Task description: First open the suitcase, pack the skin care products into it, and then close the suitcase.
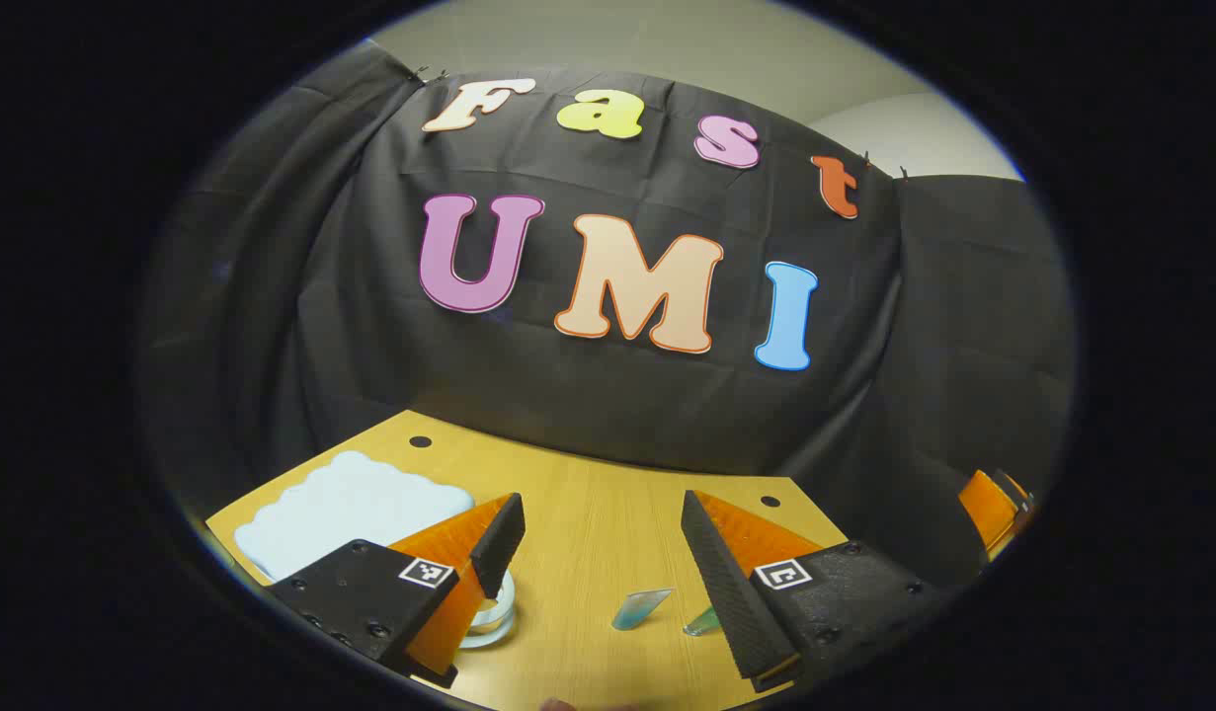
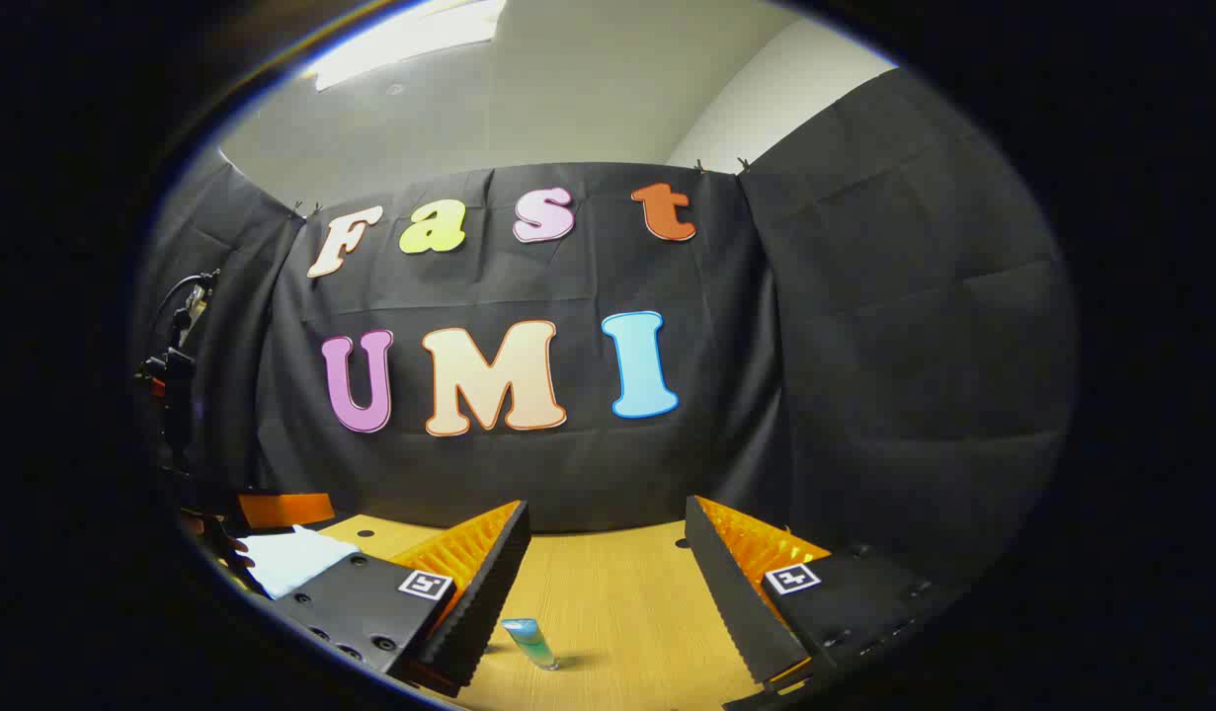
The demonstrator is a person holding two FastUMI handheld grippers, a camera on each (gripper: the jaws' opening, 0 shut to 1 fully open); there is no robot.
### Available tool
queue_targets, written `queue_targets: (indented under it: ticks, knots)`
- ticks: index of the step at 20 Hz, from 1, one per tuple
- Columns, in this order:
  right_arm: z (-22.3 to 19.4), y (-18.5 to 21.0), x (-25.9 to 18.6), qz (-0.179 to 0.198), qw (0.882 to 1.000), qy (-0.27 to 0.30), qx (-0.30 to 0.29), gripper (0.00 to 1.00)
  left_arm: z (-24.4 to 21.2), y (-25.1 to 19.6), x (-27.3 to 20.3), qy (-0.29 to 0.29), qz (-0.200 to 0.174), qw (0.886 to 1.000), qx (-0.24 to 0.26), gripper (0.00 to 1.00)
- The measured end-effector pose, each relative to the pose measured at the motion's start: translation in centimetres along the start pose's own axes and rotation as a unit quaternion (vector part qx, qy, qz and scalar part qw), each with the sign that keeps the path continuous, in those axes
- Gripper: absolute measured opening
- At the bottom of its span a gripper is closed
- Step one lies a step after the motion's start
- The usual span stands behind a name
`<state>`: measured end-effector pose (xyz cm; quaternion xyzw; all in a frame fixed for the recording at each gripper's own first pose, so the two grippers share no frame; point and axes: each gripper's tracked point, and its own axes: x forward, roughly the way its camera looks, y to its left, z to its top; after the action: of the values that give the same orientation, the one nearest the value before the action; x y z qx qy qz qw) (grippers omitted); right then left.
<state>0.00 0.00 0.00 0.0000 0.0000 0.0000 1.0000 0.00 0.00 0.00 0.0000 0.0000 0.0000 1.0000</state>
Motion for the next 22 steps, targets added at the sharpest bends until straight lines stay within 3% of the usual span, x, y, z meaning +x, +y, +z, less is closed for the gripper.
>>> queue_targets:
  ticks: [17,22]
  knots:
    - [-0.1,0.0,0.2,0.006,1.0,0.001,-0.005,0.98,-1.3,1.1,-0.2,0.02,0.02,0.999,-0.014,0.95]
    - [-0.6,0.7,0.3,0.017,1.0,0.005,-0.001,0.99,-2.1,2.3,1.2,0.062,0.018,0.998,0.003,0.94]
